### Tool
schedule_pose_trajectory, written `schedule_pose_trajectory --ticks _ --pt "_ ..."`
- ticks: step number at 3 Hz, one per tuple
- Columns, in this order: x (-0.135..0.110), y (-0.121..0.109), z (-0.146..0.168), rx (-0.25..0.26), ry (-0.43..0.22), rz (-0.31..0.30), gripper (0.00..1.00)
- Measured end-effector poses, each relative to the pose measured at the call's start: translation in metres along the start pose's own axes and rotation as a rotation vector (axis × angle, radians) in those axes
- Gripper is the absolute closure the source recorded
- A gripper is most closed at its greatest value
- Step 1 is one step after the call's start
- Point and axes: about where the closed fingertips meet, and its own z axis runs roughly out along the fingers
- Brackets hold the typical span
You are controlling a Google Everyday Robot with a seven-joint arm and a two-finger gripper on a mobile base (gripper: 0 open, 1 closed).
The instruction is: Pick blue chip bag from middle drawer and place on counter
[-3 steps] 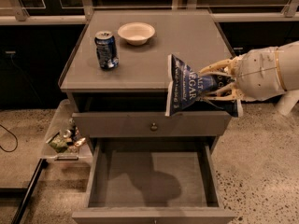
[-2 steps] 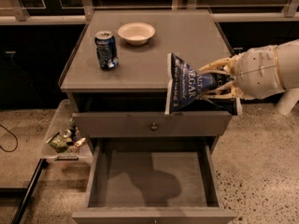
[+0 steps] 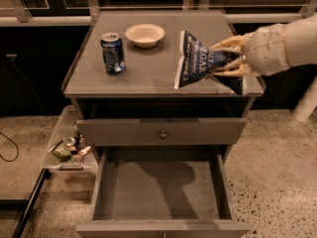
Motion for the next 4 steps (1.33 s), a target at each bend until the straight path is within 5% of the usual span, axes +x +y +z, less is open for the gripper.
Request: schedule_pose_trajectory --ticks 2,4 --pt "0.063 -0.046 0.035 0.006 0.018 0.140 1.00" --pt "0.109 -0.064 0.075 0.009 0.095 0.274 1.00"
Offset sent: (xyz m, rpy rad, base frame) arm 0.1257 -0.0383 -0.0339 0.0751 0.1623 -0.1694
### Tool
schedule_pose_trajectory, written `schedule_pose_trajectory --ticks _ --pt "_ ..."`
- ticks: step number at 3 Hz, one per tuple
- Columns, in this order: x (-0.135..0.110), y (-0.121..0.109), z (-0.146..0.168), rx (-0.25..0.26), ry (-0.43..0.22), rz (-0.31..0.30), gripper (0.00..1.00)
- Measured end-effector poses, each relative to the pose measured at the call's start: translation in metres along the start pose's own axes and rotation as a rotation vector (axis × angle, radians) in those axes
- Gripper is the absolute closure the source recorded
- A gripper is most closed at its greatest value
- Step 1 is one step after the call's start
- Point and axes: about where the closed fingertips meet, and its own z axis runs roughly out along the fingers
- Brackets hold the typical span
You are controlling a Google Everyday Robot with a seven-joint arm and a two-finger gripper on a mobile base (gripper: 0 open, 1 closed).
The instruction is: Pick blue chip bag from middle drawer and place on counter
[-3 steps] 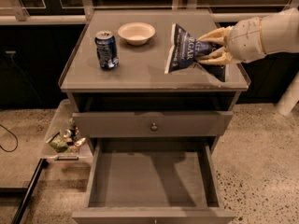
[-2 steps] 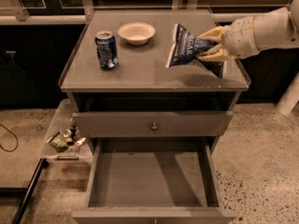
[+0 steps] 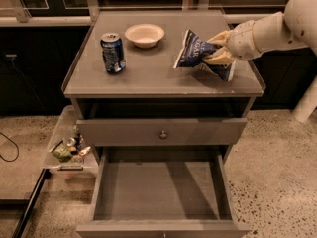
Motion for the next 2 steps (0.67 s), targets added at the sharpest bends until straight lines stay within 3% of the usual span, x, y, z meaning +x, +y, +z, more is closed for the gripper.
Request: schedule_pose_trajectory --ticks 1,2 --pt "0.005 -0.002 0.023 -0.020 0.006 0.031 1.00" --pt "0.003 -0.001 0.041 -0.049 -0.006 0.036 0.81"
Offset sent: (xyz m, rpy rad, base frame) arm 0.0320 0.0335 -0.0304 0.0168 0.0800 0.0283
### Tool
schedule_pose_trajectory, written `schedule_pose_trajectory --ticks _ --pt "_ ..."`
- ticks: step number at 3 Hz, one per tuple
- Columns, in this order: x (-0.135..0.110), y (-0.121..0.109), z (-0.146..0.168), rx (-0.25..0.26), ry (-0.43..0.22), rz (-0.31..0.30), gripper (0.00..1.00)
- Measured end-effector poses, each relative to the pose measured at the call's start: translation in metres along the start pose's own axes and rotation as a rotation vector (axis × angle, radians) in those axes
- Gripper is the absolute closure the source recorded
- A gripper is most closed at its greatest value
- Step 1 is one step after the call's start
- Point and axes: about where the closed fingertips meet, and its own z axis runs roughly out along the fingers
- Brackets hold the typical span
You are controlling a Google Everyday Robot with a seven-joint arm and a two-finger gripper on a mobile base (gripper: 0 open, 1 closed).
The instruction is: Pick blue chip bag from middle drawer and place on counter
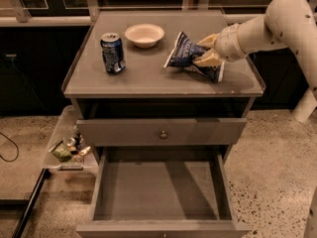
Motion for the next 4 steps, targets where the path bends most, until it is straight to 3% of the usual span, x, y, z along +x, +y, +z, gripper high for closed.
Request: schedule_pose_trajectory --ticks 3,4 --pt "-0.0002 0.0000 0.0003 0.000 0.000 0.000 0.11" --pt "-0.0002 0.0000 0.0003 0.000 0.000 0.000 0.00"
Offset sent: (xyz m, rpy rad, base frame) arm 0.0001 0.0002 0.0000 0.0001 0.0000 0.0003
